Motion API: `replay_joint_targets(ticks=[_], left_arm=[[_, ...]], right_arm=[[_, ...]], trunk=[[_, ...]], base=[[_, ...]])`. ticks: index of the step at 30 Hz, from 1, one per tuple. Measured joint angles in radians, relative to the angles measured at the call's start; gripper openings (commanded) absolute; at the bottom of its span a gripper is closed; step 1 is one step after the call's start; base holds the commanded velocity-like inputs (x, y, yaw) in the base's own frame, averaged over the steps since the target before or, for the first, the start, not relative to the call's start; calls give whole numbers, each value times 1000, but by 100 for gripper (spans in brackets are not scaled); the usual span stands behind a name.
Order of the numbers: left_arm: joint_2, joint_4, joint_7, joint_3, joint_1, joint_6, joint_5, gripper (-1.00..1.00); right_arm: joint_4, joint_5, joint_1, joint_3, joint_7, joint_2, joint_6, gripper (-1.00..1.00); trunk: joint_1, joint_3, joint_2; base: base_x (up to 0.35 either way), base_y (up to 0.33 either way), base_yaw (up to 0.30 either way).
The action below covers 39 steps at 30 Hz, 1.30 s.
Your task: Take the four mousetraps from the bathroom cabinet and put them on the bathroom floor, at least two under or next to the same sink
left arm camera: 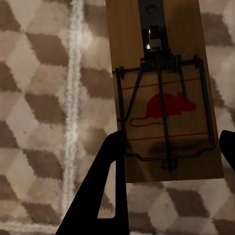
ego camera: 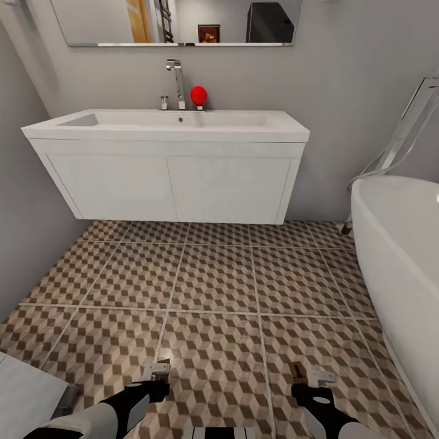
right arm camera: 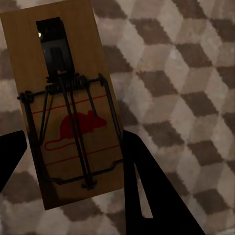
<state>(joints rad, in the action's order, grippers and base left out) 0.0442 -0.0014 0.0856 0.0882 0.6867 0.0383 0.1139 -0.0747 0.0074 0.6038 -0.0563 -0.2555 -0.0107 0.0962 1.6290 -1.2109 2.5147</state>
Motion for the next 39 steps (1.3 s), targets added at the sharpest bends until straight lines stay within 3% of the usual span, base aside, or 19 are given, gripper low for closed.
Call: replay_joint_targets(ticks=[20,39], left_arm=[[0,-1,-1,0,0,0,-1,-100],[0,-1,0,0,0,-42,0,-100]], right_arm=[[0,0,0,0,0,-1,0,-100],[0,-1,0,0,0,-2,0,-100]], trunk=[[0,0,0],[-1,0,0]], base=[[12,0,0],[300,0,0]])
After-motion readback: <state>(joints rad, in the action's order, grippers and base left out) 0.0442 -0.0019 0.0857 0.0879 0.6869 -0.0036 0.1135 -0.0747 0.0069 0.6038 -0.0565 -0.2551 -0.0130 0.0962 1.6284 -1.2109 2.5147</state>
